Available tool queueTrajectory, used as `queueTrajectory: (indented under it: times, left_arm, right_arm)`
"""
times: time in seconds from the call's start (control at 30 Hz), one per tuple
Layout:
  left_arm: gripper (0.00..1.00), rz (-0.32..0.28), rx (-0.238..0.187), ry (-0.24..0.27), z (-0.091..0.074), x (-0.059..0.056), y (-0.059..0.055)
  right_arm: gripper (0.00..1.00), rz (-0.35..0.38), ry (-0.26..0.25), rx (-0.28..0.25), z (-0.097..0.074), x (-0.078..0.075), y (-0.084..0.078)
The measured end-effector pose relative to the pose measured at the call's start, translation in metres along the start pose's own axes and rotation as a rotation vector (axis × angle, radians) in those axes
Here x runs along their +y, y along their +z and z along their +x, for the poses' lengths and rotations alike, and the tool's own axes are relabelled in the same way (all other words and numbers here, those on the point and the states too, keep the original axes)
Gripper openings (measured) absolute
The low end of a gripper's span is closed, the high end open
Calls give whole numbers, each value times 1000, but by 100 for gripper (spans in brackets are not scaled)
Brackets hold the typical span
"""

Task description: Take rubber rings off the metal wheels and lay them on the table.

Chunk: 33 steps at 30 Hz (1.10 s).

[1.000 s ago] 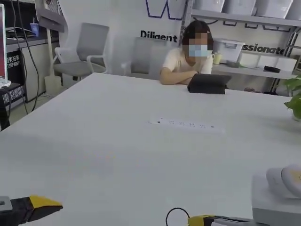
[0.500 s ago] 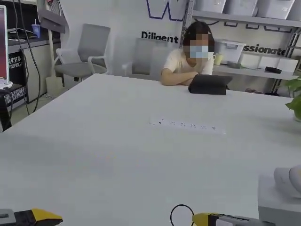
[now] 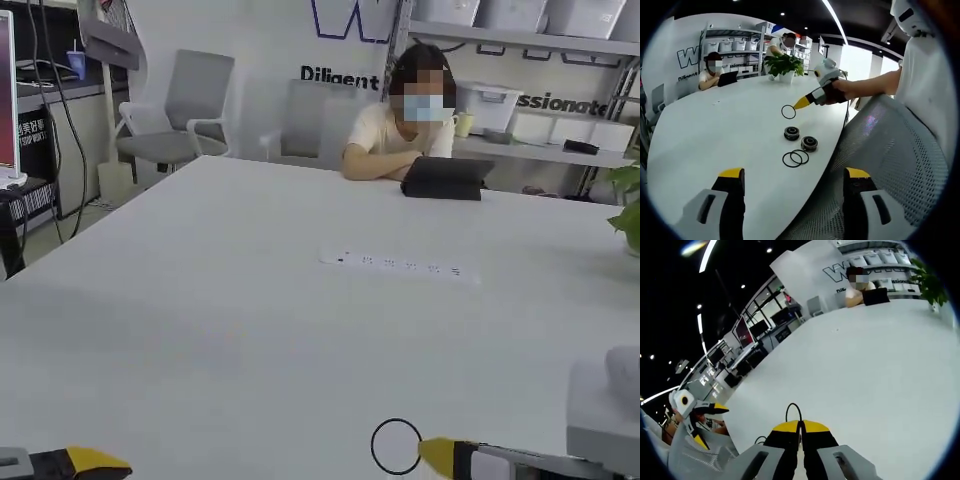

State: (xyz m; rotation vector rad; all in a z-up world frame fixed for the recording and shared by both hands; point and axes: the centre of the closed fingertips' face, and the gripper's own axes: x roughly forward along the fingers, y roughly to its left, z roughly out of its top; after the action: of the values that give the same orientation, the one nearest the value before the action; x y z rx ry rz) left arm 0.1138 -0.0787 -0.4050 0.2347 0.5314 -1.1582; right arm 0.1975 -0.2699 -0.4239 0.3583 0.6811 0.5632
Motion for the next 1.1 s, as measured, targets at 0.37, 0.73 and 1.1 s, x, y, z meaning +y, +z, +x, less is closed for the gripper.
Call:
queueTrajectory:
  times: [0.37,0.73,1.1]
  left_arm:
    - [79,4,-3,4,0,0,1]
    - [79,6,0,3,0,0,0]
    - [78,6,-1,5,0,1,0]
  right_arm:
    - [0,-1,21,-48,-5,12,13]
    - [0,-44,35,-63,-6,26,19]
    - [0,-94,76,-54,-1,47,18]
